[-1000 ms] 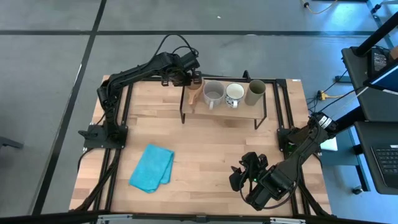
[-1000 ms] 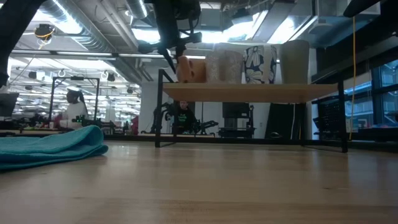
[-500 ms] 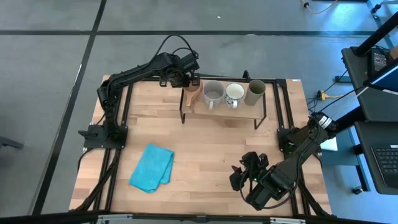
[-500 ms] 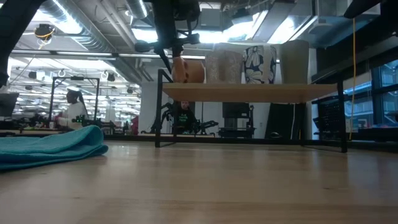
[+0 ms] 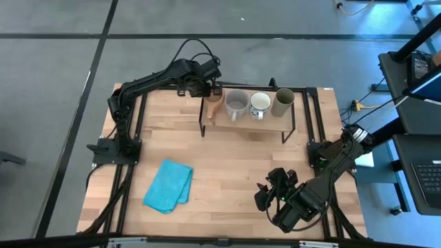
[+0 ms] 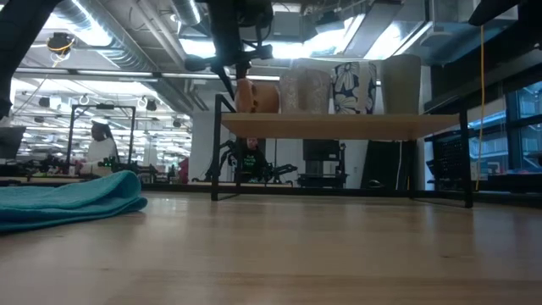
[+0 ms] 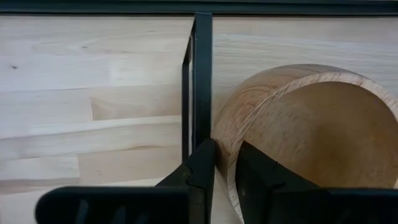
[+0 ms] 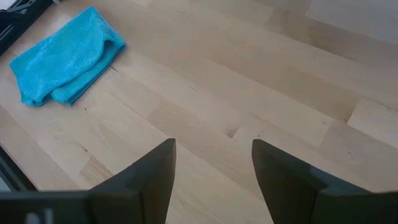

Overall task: Stack small to large cups/mugs on shelf
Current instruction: Put the brown mug on the shelf

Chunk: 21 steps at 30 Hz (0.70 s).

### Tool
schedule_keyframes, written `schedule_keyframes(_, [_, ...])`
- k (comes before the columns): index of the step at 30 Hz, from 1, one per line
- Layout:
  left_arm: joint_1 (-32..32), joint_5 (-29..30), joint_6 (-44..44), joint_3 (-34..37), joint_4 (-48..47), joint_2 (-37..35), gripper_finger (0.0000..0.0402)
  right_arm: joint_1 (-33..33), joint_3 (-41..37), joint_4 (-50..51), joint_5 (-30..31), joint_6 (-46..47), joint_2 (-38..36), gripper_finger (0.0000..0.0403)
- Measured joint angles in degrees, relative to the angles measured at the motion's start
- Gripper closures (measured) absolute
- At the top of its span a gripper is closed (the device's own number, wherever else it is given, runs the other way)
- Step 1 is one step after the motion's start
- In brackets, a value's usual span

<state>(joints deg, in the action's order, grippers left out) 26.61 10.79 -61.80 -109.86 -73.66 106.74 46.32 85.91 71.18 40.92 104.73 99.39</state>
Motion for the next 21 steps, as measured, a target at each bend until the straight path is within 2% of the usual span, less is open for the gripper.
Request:
schedule_keyframes(7, [-0.02,-0.88,-0.02,0.00,2.36,-0.02,0.0354,0.00,0.00,0.04,0.00,-0.02,0.00,0.0190])
schedule_keyframes(21, [-0.04,-1.69,0.13,0.00,0.31,-0.04,0.0354,0.01,0.00,0.33,-0.01,-0.02,0.00,0.0190])
